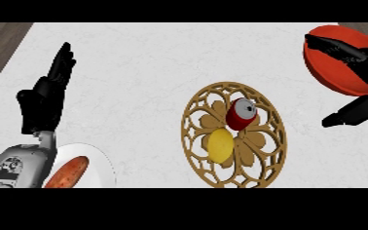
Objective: Pick the can from the placemat and place it in the bowl
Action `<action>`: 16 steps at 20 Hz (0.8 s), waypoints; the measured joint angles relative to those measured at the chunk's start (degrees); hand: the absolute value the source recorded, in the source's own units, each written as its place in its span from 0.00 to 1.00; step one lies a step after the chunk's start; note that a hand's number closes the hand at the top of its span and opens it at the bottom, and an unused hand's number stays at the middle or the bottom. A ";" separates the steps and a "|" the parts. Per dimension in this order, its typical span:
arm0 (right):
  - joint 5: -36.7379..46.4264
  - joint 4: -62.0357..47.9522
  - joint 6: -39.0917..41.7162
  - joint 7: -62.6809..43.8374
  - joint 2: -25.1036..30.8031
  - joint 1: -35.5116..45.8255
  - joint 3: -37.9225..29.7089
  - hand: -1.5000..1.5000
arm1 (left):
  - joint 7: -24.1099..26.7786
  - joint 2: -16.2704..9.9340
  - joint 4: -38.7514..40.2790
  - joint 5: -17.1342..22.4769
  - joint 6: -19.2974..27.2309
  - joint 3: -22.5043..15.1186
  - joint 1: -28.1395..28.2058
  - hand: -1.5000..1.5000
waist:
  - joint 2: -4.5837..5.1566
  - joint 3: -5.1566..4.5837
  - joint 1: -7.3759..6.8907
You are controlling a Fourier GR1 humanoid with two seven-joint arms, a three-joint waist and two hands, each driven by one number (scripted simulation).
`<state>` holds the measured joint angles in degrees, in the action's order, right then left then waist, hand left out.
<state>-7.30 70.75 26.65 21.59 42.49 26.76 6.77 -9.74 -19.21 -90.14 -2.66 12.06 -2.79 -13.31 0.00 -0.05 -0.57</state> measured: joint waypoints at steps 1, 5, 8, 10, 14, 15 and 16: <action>1.29 0.32 0.34 -1.42 0.12 0.98 1.07 0.00 | -0.59 -0.24 -0.36 -0.06 -0.20 0.09 -0.42 0.50 | -0.01 -0.02 -0.07; 5.33 3.00 1.97 -7.46 -1.12 4.33 5.31 0.00 | 0.05 0.67 -0.56 -0.84 0.26 -0.08 0.65 0.50 | -0.03 -0.01 -0.06; 6.65 4.15 4.90 -11.30 -2.28 6.58 7.22 0.00 | -1.22 0.92 -1.69 -1.33 0.20 -0.09 0.40 0.50 | -0.04 0.01 0.02; 6.86 5.28 6.63 -14.81 -3.83 8.26 8.18 0.00 | -1.18 1.59 -1.37 -1.84 0.35 -0.28 0.28 0.50 | -0.04 0.01 0.12; 9.67 7.70 8.52 -18.76 -6.53 8.52 10.52 0.00 | 0.15 1.88 -0.01 -1.72 -0.45 0.85 0.08 0.50 | -0.03 0.01 0.30; 10.96 8.07 8.63 -19.05 -7.09 8.09 11.39 0.00 | -0.50 2.15 -0.63 -2.21 -0.25 0.51 0.03 0.50 | -0.04 0.00 0.29; 12.12 7.68 9.03 -19.53 -7.75 8.36 12.00 0.00 | -1.00 2.15 -0.87 -2.43 -0.37 0.54 -0.25 0.50 | -0.02 0.02 0.26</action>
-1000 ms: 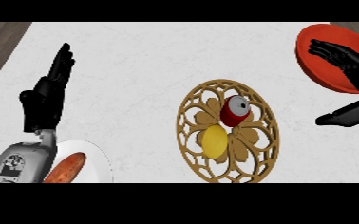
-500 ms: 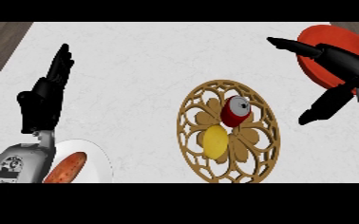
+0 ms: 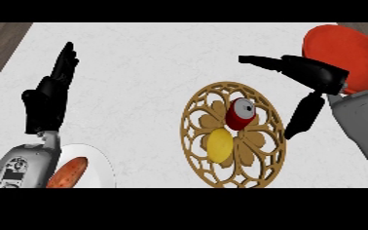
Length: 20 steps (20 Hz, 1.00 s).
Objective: Pick the can from the placemat and place it in the bowl
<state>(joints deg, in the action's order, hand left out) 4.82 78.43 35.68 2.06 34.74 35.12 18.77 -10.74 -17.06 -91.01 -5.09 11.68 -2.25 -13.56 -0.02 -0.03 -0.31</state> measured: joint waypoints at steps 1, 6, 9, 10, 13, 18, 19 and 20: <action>0.77 0.82 0.22 -1.40 -0.69 -0.29 0.61 0.00 | 0.77 0.13 0.87 -0.12 -0.14 0.21 -0.03 0.50 | 0.00 0.01 0.10; 6.07 -0.11 1.52 -6.17 -3.66 0.24 3.06 0.00 | 0.61 -0.14 1.02 -0.02 -1.15 1.61 -0.49 0.50 | 0.03 0.02 0.01; 9.53 -2.16 1.60 -6.47 -5.48 0.13 3.08 0.00 | 0.80 1.02 -1.23 -1.21 -0.85 0.78 1.92 0.50 | 0.02 0.02 -0.09; 9.93 -2.68 2.51 -6.99 -5.99 0.76 2.28 0.00 | 0.67 1.06 -1.25 -1.20 -1.12 1.16 1.74 0.50 | 0.04 0.03 -0.06; 13.95 -4.68 1.62 -5.79 -8.51 0.05 2.63 0.00 | -0.50 1.20 -1.72 -1.22 -1.97 1.89 1.30 0.50 | 0.04 0.02 -0.04; 19.19 -8.12 0.67 -2.98 -12.18 -0.89 1.95 0.00 | 0.53 2.47 -2.10 -2.42 -2.46 2.11 2.21 0.50 | 0.06 0.04 -0.02; 20.16 -9.17 0.26 -2.16 -12.69 -1.04 1.71 0.00 | 1.08 2.64 -0.97 -2.68 -2.54 2.35 1.73 0.50 | 0.06 0.03 0.00; 21.07 -10.32 0.40 -0.98 -12.92 -0.80 1.36 0.00 | 1.78 2.93 -0.75 -2.85 -2.63 2.46 2.24 0.50 | 0.08 0.04 -0.01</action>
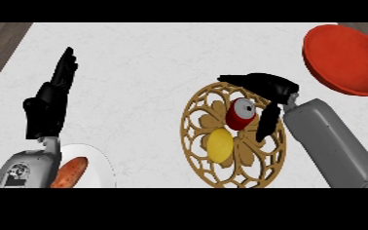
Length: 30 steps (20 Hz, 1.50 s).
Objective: Pick the can from the placemat and place it in the bowl
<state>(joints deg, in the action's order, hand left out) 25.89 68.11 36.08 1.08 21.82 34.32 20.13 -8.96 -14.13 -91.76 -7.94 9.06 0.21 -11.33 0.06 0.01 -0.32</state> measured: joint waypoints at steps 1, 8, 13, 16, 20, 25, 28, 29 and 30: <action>0.89 -0.90 0.00 0.42 -0.70 0.22 -0.24 0.00 | -0.51 0.08 -0.96 -0.13 -0.22 0.03 0.22 0.50 | -0.01 -0.01 -0.02; 7.99 -4.62 -2.92 5.75 -3.92 -0.01 0.96 1.00 | -2.02 0.07 -1.22 -0.36 -1.58 1.71 -1.22 0.50 | -0.12 -0.07 0.03; 12.24 -5.04 -6.43 10.36 -5.18 -0.76 0.77 1.00 | -0.71 0.93 -0.49 -0.54 -2.11 2.22 -0.48 0.50 | -0.34 -0.17 0.08; 13.68 -4.83 -6.40 11.67 -6.17 -1.35 -0.21 1.00 | -1.67 1.30 -0.97 -1.29 -2.20 2.33 -1.15 0.50 | -0.22 -0.11 0.12; 14.52 -2.64 -6.44 13.15 -6.94 -3.18 -1.52 1.00 | -1.63 1.87 0.28 -1.82 -2.25 2.75 -2.24 0.50 | -0.15 -0.05 0.24; 16.66 0.52 -9.53 9.30 -9.33 -5.82 -2.89 1.00 | -1.09 2.14 -0.73 -1.85 -2.72 3.09 -0.62 0.50 | -0.17 -0.03 0.34; 19.58 1.70 -14.07 -1.70 -14.76 -7.11 -2.78 1.00 | -0.71 2.14 -0.86 -1.89 -2.72 3.20 -0.12 0.50 | -0.43 -0.16 0.46; 20.12 2.59 -15.78 -5.29 -16.15 -7.79 -2.39 1.00 | -0.70 2.51 -0.78 -2.24 -2.37 2.92 -0.09 0.50 | -0.48 -0.17 0.55; 20.48 3.79 -17.62 -8.64 -17.20 -8.75 -1.47 1.00 | -0.50 2.59 -0.54 -2.29 -2.38 2.87 -0.01 0.50 | -0.51 -0.19 0.60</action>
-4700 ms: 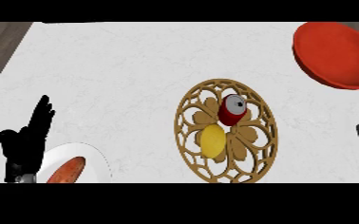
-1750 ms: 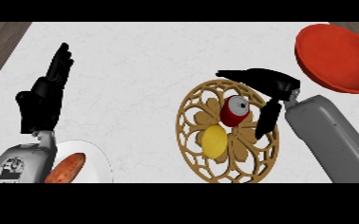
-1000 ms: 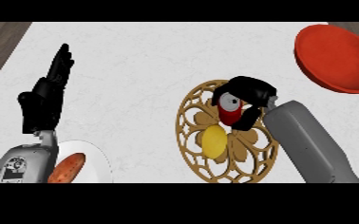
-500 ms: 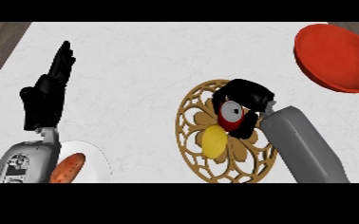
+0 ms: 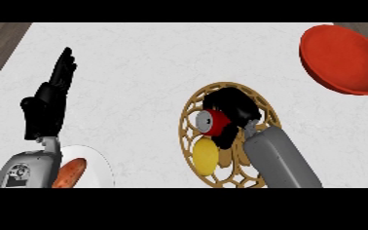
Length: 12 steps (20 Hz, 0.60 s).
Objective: Pick the can from the placemat and place it in the bowl
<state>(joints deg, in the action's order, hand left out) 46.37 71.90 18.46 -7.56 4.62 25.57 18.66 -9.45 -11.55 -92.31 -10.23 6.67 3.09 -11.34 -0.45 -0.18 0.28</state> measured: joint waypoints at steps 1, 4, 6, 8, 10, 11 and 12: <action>-0.01 1.52 -1.92 -2.99 -0.94 -1.11 0.96 1.00 | -0.01 -0.03 0.12 -0.03 0.05 0.13 -0.18 0.50 | 0.02 0.02 0.04; -2.51 7.14 -7.55 -9.78 -2.83 -3.39 2.40 1.00 | -0.81 -0.14 -0.42 -0.29 -0.10 -0.06 -0.02 0.50 | 0.04 0.12 -0.02; -3.53 11.59 -10.83 -12.92 -3.51 -4.11 2.42 1.00 | -0.86 -0.07 -0.36 -0.28 -0.10 -0.01 -0.12 0.50 | 0.05 0.15 0.16; -3.79 16.17 -13.87 -15.27 -3.93 -5.14 2.09 1.00 | 0.09 -0.22 0.11 0.13 -0.46 0.38 0.48 0.50 | 0.06 0.15 0.32; -3.07 20.54 -16.18 -18.01 -4.19 -5.45 0.81 1.00 | -0.21 -0.44 0.08 0.37 -0.70 0.68 0.23 0.50 | 0.05 0.15 0.50; -2.29 22.49 -17.09 -20.22 -4.28 -5.32 0.75 1.00 | -0.40 -0.46 0.54 0.18 -0.61 0.72 -0.39 0.50 | 0.08 0.16 0.54; -1.75 24.26 -17.51 -21.24 -3.81 -5.68 -0.16 1.00 | -0.41 -0.71 0.74 0.25 -0.82 0.95 -0.62 0.50 | 0.11 0.15 0.52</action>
<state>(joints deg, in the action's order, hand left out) 44.61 96.16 0.95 -28.80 0.81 19.89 18.50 -9.86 -12.25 -91.57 -9.97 5.86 4.03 -11.96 -0.34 -0.03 0.80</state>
